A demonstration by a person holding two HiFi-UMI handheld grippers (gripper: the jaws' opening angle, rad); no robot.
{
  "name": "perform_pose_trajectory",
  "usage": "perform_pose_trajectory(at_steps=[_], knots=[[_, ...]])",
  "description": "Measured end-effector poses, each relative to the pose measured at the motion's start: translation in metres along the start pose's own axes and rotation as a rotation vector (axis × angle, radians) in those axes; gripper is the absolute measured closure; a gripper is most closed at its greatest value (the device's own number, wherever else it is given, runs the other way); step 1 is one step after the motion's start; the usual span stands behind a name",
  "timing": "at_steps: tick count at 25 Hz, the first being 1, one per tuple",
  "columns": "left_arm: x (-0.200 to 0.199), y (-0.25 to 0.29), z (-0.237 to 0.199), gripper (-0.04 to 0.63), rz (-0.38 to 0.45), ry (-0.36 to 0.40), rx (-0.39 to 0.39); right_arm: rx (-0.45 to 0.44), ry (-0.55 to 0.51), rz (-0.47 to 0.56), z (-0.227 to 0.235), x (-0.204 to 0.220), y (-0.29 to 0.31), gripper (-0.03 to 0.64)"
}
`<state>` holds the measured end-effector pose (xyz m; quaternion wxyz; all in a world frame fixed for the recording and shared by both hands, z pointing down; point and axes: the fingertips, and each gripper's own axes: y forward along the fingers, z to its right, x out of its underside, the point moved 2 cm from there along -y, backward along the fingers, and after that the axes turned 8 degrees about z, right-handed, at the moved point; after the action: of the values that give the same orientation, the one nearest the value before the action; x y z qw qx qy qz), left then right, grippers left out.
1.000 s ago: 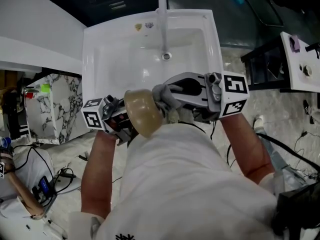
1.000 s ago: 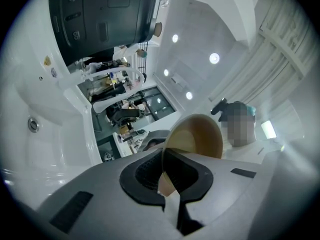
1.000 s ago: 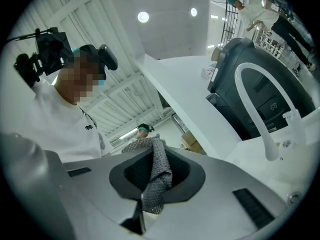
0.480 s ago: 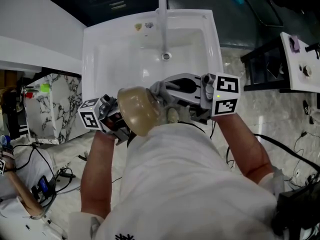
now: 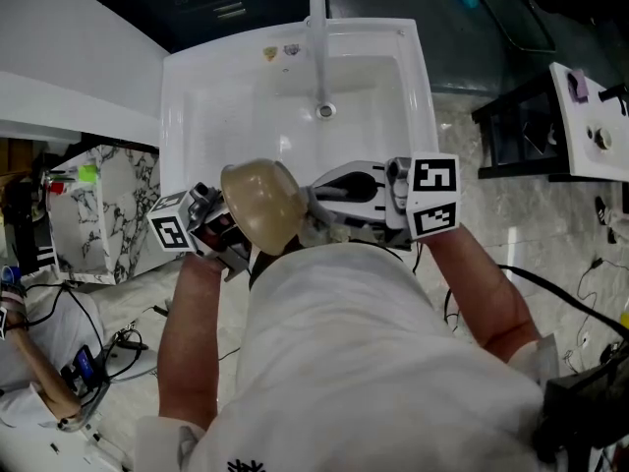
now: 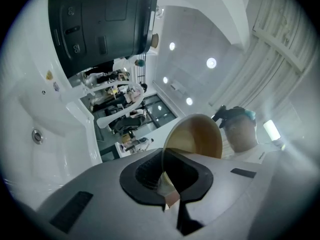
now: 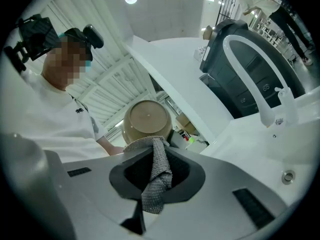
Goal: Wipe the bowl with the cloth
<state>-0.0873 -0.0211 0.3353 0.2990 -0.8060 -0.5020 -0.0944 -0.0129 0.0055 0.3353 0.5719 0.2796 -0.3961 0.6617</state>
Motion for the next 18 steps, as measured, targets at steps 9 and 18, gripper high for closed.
perform_pose_trajectory(at_steps=[9, 18], knots=[[-0.008, -0.011, -0.017, 0.577, 0.015, 0.010, -0.076, -0.138, -0.022, -0.052, -0.032, 0.002, 0.011, 0.581], [0.007, -0.016, -0.027, 0.577, -0.035, -0.025, -0.106, -0.194, -0.087, 0.005, -0.050, -0.029, 0.016, 0.581]])
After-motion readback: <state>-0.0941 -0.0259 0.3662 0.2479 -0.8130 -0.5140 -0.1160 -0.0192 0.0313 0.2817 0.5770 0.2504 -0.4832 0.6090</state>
